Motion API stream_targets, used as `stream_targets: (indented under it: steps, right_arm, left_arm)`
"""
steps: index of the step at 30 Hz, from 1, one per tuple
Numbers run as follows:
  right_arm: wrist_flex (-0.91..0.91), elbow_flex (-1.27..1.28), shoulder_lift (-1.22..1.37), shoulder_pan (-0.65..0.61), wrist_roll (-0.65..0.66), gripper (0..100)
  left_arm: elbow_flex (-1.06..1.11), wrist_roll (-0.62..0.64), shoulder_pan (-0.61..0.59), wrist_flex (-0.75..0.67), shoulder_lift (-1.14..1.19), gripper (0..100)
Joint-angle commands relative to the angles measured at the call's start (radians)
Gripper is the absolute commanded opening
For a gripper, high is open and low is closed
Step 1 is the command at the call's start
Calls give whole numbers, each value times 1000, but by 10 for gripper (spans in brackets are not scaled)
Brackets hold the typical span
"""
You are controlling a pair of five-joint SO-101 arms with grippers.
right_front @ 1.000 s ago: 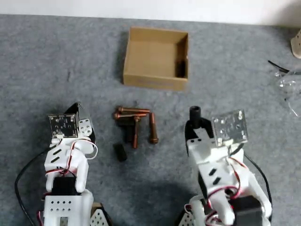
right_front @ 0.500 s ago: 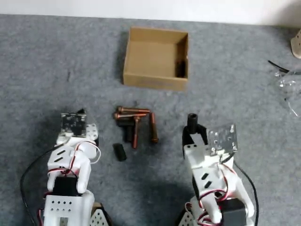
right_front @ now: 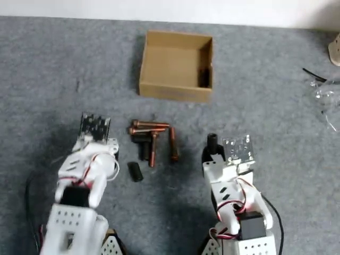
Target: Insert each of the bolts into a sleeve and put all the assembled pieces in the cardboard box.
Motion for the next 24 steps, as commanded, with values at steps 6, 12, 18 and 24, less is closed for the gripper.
stream_targets:
  steps: [6,12,18,24]
  right_arm:
    - [-131,85,-13,5,8,5]
    - [-168,124,-13,5,9,5]
    - [-170,127,-13,5,11,5]
    - [-170,127,-13,7,11,5]
  left_arm:
    - [-314,204,33,-135,641,8]
    - [-581,476,41,0,865,12]
    - [-921,690,111,301,995,62]
    - [-1069,672,206,327,1101,3]
